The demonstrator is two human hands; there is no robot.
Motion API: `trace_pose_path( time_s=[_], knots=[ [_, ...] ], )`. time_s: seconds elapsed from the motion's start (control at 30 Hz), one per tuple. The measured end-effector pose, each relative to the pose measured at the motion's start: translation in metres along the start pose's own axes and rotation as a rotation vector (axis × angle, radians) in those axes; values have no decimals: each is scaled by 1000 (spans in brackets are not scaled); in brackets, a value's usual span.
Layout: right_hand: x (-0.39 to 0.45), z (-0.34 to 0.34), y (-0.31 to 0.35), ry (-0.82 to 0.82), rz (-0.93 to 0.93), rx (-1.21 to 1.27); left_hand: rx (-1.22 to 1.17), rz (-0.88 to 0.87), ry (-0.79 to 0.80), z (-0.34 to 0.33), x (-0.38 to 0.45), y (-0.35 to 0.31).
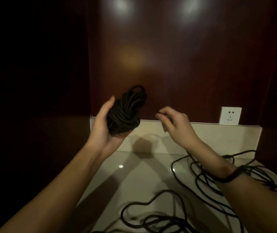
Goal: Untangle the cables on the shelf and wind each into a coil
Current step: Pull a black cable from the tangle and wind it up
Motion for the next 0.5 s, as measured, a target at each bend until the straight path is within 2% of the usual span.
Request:
trace_pose_path(
  time_s=[0.13,0.23,0.3,0.37,0.5],
  knots=[
    [-13,-10,9,135,-115,89,-92,-56,-77,4,9,-7],
    [-32,-14,20,302,-77,11,-144,-143,-134,11,16,-15],
    [-49,-18,32,390,-52,-4,-118,-196,-138,15,20,-16],
    [-61,-18,47,406,-79,61,-55,-263,-138,18,23,-13],
    [-77,-9,77,459,-181,235,65,-410,-265,21,23,-13]
  ],
)
Point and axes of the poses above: each hand's wrist, its own x-axis towards the middle knuckle, its own z-axis out of the back of the hand, y = z × x, the point moved 4 cm from there along x, towards the middle knuckle, and after that the axes turned 12 degrees about -y, right-handed, at the moved point
